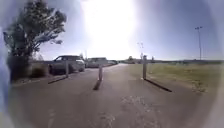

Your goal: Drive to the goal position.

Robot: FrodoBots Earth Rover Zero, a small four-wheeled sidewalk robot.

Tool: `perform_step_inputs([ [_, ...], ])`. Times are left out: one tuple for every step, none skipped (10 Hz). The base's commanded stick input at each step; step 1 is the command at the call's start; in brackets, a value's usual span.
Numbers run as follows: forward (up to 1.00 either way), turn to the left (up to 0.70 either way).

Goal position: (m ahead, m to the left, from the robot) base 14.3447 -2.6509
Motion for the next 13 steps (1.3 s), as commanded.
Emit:
perform_step_inputs([
  [0.85,-0.31],
  [0.85,-0.15],
  [0.85,0.0],
  [0.85,0.0],
  [0.85,0.0],
  [0.85,0.0],
  [0.85,0.0],
  [0.85,0.0],
  [0.85,0.0],
  [0.85,0.0],
  [0.85,0.0],
  [0.85,0.0],
  [0.85,0.0],
])
